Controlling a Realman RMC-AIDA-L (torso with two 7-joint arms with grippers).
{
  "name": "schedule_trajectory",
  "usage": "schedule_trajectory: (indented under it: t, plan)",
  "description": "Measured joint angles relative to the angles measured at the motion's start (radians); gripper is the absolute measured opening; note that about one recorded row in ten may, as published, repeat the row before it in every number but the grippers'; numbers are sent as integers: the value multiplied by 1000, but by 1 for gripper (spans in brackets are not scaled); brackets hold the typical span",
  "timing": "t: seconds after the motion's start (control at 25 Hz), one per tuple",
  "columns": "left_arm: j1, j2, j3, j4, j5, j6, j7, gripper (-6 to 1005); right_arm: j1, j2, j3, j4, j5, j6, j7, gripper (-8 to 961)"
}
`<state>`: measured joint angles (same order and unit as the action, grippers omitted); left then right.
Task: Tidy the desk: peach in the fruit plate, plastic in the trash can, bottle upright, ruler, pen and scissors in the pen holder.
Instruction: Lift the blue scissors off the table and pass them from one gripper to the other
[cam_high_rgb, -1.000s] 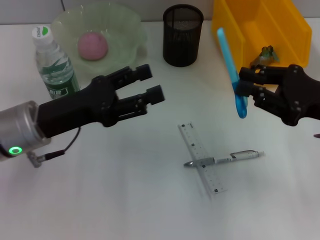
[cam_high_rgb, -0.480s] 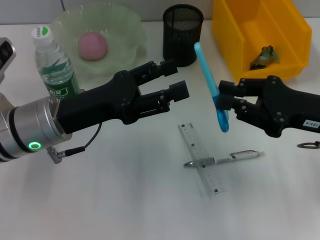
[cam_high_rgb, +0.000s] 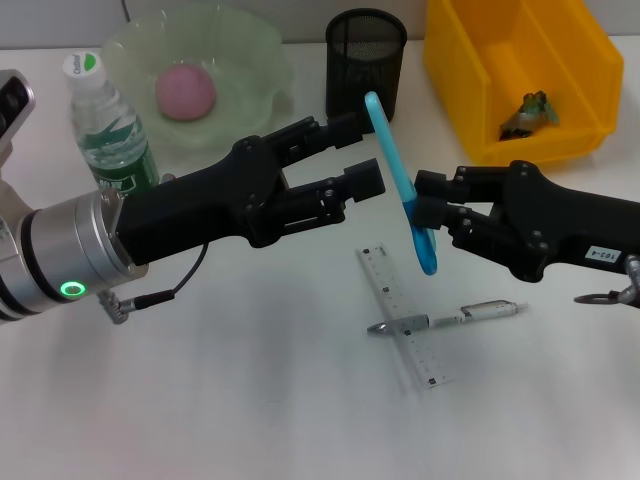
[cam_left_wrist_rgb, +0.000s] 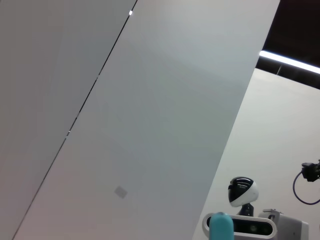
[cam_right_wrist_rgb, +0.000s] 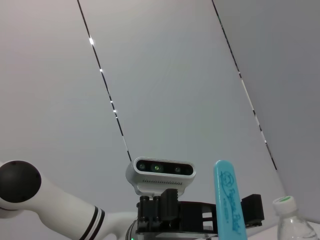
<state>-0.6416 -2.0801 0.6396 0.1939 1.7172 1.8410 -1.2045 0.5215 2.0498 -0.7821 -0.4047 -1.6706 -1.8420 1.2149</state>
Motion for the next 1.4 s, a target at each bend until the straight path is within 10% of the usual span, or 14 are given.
schedule_trajectory:
  t: [1.4]
  plan:
    - [-27, 0, -2, -64, 8, -9, 75, 615, 19, 6, -14, 18, -10, 4, 9, 232]
